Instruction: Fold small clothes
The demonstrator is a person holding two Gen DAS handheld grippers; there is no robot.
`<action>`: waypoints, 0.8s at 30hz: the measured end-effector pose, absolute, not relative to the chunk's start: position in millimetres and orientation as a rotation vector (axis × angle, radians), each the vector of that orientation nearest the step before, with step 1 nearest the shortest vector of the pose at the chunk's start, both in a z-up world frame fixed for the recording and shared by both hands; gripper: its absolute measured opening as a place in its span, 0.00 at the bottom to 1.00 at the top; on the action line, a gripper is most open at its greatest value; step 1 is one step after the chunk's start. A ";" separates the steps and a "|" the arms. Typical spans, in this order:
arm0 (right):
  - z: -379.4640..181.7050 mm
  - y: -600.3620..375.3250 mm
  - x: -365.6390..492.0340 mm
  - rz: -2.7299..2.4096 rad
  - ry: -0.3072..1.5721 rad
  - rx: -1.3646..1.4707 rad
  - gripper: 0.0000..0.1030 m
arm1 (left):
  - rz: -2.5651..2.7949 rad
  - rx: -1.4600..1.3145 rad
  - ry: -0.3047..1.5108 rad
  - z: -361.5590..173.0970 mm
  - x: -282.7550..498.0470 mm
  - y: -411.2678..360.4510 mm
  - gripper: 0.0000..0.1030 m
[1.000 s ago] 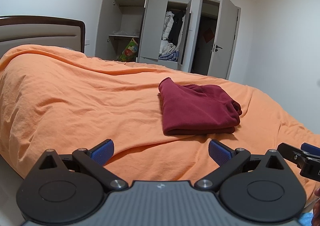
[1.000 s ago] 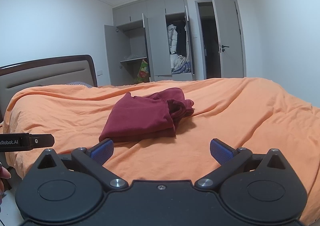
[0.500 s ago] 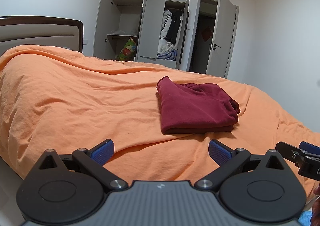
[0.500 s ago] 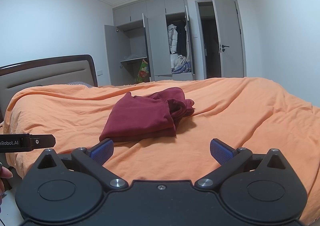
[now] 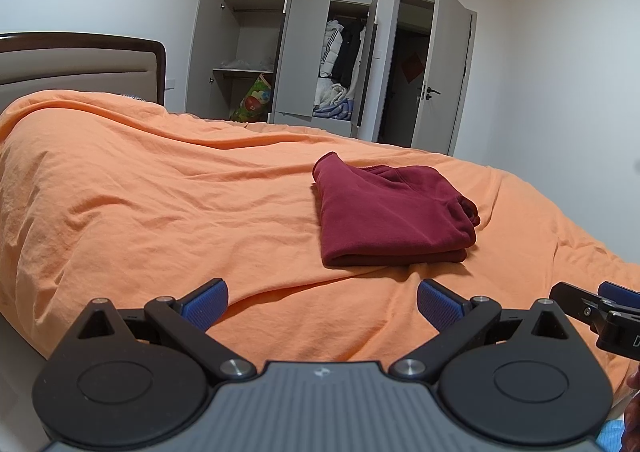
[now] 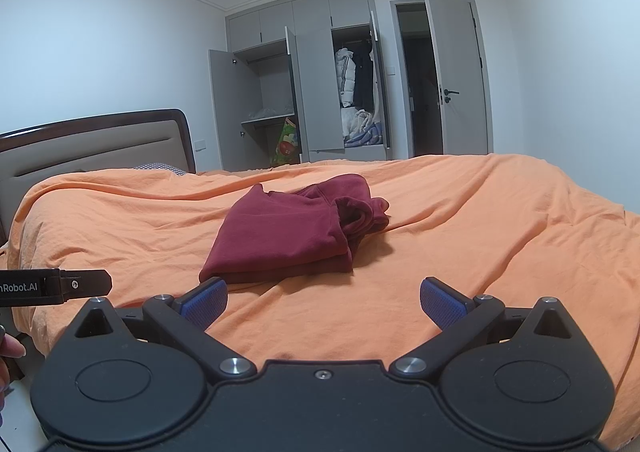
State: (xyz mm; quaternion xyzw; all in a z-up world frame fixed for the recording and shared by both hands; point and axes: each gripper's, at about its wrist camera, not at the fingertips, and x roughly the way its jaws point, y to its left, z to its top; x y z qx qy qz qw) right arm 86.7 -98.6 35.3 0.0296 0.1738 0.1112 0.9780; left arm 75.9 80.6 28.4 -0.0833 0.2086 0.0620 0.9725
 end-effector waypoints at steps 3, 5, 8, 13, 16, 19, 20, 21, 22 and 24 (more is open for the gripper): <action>34.9 -98.4 86.5 0.224 0.351 0.060 0.99 | 0.125 -0.168 0.421 28.4 75.8 80.7 1.00; 35.0 -98.5 86.5 0.224 0.350 0.060 0.99 | 0.125 -0.168 0.421 28.3 75.8 80.9 1.00; 34.9 -98.4 86.6 0.223 0.351 0.060 0.99 | 0.124 -0.168 0.421 28.3 75.8 80.7 1.00; 35.0 -98.5 86.6 0.224 0.351 0.060 0.99 | 0.126 -0.168 0.422 28.3 75.9 80.5 1.00; 35.0 -98.5 86.6 0.223 0.351 0.060 0.99 | 0.137 -0.169 0.437 27.6 77.6 81.0 1.00; 35.0 -98.5 86.7 0.223 0.352 0.060 0.99 | 0.168 -0.160 0.448 26.9 78.8 82.2 1.00; 35.0 -98.5 86.7 0.223 0.352 0.060 0.99 | 0.185 -0.155 0.445 26.6 78.5 82.7 1.00; 35.1 -98.5 86.6 0.223 0.351 0.060 0.99 | 0.199 -0.148 0.444 26.8 78.5 82.9 1.00; 35.1 -98.5 86.6 0.223 0.351 0.060 0.99 | 0.210 -0.140 0.443 26.8 78.4 83.2 1.00; 35.0 -98.6 86.6 0.224 0.351 0.060 0.99 | 0.214 -0.132 0.441 27.5 78.1 84.0 1.00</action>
